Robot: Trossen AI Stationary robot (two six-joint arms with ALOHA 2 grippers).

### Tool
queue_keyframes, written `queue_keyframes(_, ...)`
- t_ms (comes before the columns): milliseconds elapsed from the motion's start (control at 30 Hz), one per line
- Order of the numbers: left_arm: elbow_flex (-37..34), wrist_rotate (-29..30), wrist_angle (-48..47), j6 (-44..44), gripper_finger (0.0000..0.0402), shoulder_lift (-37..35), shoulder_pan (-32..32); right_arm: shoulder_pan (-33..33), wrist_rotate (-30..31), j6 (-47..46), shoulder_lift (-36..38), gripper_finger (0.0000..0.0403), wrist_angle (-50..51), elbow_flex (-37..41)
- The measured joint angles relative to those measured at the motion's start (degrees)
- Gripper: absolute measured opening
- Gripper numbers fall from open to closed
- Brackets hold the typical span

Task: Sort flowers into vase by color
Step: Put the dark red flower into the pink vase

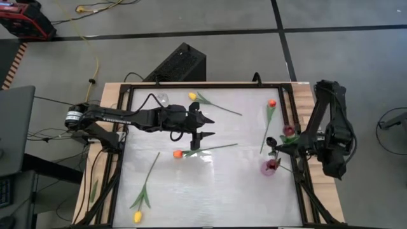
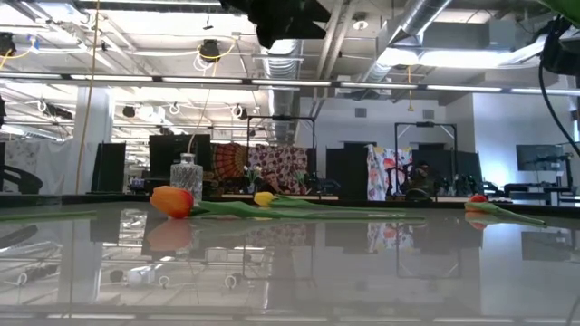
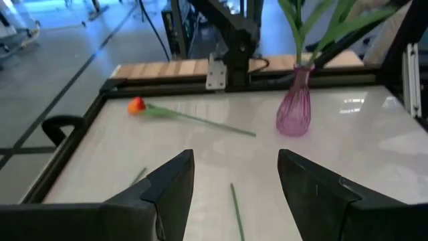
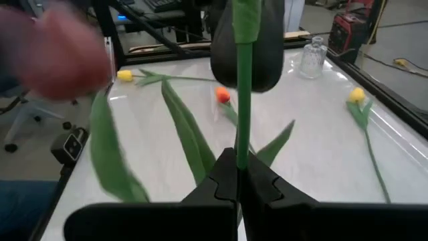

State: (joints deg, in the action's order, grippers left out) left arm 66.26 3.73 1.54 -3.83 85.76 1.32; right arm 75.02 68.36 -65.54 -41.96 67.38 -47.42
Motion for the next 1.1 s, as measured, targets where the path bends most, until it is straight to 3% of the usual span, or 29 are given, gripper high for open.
queue_keyframes(233,0.02,-0.02,0.48,1.74,0.0206,0.02,-0.07,0.4,0.46,-0.58,-0.35,0.0023,0.01,0.07)
queue_keyframes(667,0.02,-0.15,2.51,2.61,0.0206,0.02,-0.18,0.22,-4.38,-0.61,3.98,0.0025,1.27,-2.58)
queue_keyframes(1100,0.02,-0.39,2.75,0.61,0.0206,0.04,-0.37,0.17,-3.71,-3.41,-2.51,0.0025,-3.08,0.97)
